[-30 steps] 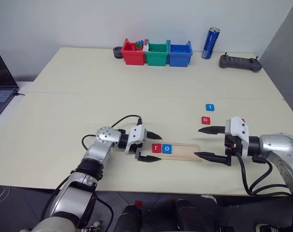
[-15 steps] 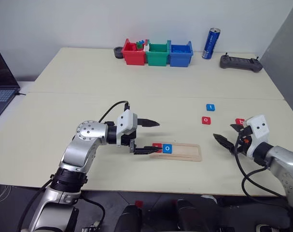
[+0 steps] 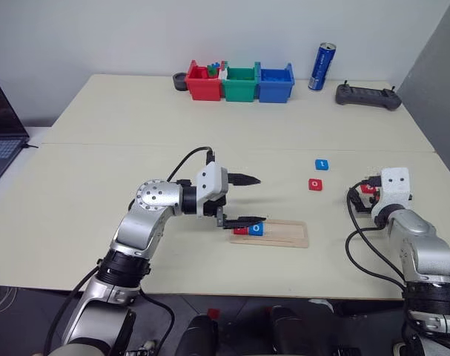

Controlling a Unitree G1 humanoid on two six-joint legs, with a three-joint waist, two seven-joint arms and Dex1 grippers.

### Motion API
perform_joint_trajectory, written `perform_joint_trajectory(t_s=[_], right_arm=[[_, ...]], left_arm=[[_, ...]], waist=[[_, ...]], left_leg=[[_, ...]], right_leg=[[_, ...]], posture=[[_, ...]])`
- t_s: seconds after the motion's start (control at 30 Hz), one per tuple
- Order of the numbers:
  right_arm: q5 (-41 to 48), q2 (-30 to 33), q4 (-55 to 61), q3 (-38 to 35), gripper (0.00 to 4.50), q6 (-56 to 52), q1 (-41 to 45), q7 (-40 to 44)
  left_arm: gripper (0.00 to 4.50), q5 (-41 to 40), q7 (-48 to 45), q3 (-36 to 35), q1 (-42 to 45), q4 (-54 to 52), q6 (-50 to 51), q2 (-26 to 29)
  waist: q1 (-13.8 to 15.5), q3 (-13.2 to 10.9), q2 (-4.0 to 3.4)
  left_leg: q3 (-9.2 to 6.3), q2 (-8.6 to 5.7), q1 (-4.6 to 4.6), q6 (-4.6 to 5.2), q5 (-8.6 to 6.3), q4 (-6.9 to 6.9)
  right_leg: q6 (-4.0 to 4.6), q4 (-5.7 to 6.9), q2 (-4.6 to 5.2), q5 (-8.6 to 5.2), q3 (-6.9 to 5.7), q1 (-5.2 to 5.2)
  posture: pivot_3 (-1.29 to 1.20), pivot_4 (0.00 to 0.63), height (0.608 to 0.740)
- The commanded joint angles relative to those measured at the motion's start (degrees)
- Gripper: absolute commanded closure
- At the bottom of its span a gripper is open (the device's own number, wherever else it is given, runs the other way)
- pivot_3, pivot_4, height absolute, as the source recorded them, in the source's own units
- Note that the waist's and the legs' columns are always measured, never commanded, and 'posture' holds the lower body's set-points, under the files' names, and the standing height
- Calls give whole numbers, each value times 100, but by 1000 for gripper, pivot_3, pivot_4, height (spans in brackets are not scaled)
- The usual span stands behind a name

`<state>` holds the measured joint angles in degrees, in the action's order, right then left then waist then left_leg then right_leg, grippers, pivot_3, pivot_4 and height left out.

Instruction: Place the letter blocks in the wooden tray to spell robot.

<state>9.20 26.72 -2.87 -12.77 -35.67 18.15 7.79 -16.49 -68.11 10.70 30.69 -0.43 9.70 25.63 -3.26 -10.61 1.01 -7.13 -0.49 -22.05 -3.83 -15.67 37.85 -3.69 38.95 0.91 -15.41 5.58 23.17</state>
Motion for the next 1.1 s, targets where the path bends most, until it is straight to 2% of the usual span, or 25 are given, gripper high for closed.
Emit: perform_joint_trajectory(t_s=[0.03,0.27,0.37,0.6,0.73,0.87,1.1], right_arm=[[50,-65,-327,-215,0,117,249,-64],[281,-232,-752,-559,0,59,477,-142],[344,-284,-735,-621,559,9,492,-138],[342,-311,-615,-581,2967,-53,420,-181],[303,-370,18,-437,3038,-357,129,-253],[453,-501,1699,-297,3038,-1377,-584,-390],[727,-1341,4170,-332,3038,-3275,-1589,-872]], left_arm=[[28,-29,19,7,-23,-222,-58,64],[28,-49,86,-1,-33,-277,-12,93],[0,-45,103,8,-20,-276,-14,85],[0,-12,163,30,20,-199,-80,53],[0,-3,167,33,-9,-179,-127,38],[0,-35,168,3,-55,-253,-82,77],[0,-75,192,-5,-189,-386,0,133]], waist=[[-22,0,-1],[-15,1,-1],[-15,1,-1],[-9,1,-1],[5,1,-1],[5,2,-4],[-5,5,-8]], left_leg=[[3,1,2,0,0,0],[3,2,5,0,0,1],[2,2,5,0,0,1],[2,1,4,0,0,1],[0,1,3,0,0,0],[-7,3,-1,0,0,-4],[-10,9,3,0,0,-5]], right_leg=[[0,0,0,0,3,0],[0,2,-2,0,3,-3],[0,2,-2,0,3,-3],[0,1,-2,0,3,-3],[0,1,-1,0,2,-3],[0,-1,-3,0,-3,-1],[0,1,-10,-1,-2,-1]], posture=[[0,150,740],[0,150,740],[0,150,740],[0,150,740],[0,150,740],[0,150,740],[0,150,740]])
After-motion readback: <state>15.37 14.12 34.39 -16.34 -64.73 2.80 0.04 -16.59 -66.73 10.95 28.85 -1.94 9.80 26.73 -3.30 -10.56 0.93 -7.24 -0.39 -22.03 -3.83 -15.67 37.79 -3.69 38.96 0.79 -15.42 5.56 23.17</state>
